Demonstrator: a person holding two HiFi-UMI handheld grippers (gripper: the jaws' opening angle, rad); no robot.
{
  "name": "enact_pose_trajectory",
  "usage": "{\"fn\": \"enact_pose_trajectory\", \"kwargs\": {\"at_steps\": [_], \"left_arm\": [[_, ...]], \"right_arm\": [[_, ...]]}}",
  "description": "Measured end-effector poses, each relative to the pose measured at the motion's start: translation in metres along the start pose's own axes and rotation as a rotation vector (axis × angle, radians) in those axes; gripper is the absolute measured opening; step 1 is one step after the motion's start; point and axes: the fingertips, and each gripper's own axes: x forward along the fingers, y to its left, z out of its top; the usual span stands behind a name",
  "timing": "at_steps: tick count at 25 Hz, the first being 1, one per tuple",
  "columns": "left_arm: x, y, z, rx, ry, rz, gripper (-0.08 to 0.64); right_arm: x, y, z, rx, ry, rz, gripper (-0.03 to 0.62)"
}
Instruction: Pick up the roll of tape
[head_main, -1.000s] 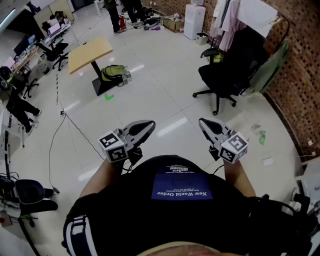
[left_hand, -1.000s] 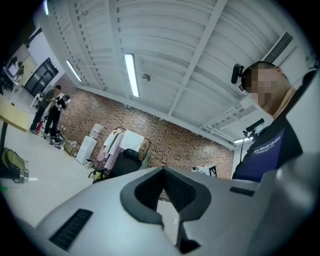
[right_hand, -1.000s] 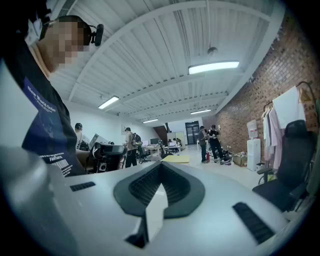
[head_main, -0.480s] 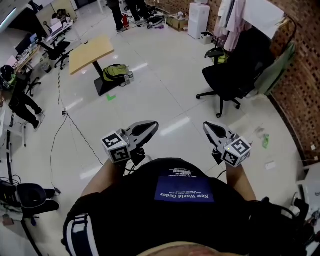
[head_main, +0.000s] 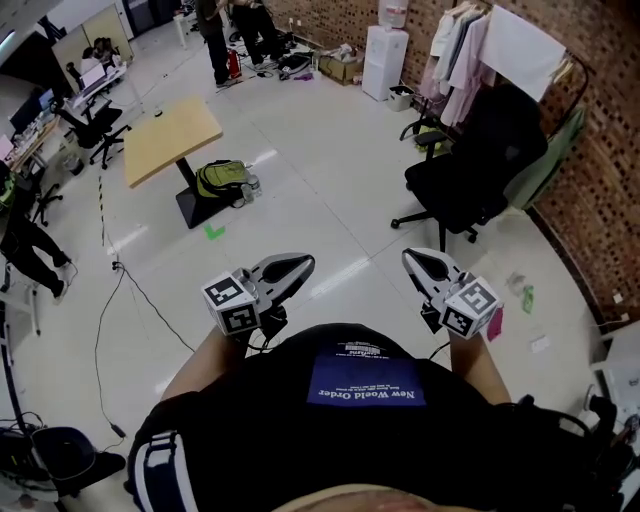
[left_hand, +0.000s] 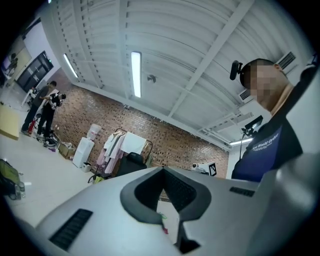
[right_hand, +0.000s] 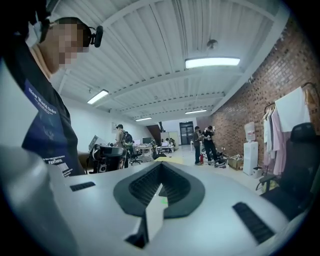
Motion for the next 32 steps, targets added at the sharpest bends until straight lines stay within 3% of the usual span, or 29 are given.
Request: {"fn": "enact_pose_trajectory", "kwargs": {"at_steps": [8,16,26,32], "left_arm": [[-0.019,0.096,0.034,-0.024,0.007,-0.023,0.006],[0.001,0.172,0.046,-0.044,-0.013,0.035,0.006],[0.125,0.252,0.093,0.039,-0.076,0.169,0.006],[0.191,0.292,0.115,0.003,-0.129,0.202,0.006]], "right_arm": [[0.109,-0.016,0.003,0.016,0.029,0.01,-0.015],[0.163,-0.086,-0.001,0.041,0.041,0.039,-0.015],[0.208,-0.257,0.035,-0.013,0.017,0.168,-0.015],[0.233,-0.335,0.046,-0.01,0.019,0.229,-0.015]]}}
